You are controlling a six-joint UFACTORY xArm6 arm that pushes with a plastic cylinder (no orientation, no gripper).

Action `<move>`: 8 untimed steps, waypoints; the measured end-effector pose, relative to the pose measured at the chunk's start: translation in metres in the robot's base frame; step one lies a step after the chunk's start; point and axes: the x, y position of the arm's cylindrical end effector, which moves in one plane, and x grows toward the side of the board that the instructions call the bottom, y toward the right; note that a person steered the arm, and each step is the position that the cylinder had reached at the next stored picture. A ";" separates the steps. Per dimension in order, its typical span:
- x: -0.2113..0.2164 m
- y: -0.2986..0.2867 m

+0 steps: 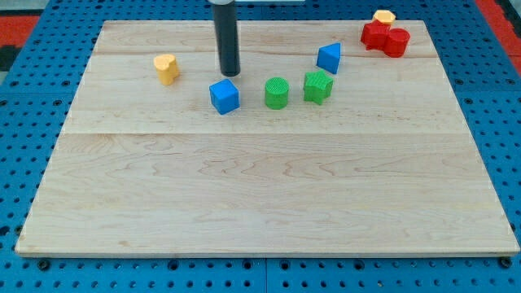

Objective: Arrange a group of blocks in a line

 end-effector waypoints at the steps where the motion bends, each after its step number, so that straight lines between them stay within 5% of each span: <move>1: 0.007 0.055; 4: 0.045 0.100; 8: 0.089 0.033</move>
